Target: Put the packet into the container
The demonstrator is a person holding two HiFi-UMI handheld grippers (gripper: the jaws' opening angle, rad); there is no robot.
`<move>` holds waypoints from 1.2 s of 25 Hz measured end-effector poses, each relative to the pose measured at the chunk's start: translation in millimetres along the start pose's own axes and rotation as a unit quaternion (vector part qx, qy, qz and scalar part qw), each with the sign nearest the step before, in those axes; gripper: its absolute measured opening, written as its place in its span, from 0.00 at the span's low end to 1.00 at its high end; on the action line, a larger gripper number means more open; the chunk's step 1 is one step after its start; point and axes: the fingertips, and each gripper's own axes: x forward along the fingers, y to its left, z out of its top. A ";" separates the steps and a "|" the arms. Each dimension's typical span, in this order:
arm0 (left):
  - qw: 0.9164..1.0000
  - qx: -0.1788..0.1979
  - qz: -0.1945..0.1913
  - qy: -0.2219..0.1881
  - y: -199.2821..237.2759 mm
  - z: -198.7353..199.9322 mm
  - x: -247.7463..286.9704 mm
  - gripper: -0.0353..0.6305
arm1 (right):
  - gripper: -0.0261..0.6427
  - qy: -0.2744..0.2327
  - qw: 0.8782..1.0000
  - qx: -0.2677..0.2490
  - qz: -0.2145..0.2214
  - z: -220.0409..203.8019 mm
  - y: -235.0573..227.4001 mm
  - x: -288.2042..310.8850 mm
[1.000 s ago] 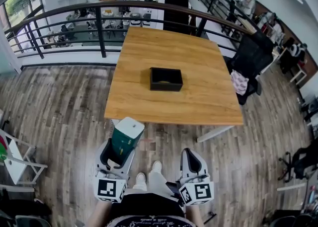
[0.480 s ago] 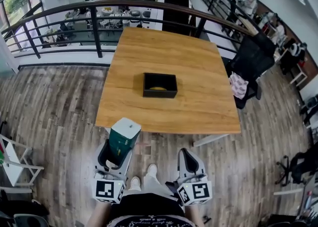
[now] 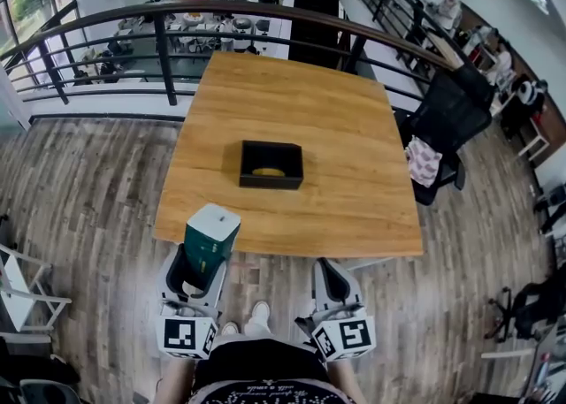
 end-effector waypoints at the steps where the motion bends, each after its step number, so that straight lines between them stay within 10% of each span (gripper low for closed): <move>1: 1.000 0.000 0.002 -0.001 -1.5 0.9 4.5 0.59 | 0.10 0.000 1.000 0.001 0.001 0.5 -4.9 2.1; 30: 1.000 -0.006 0.024 0.000 -3.0 2.8 84.2 0.59 | 0.10 0.024 1.000 0.017 0.008 -7.4 -71.8 58.1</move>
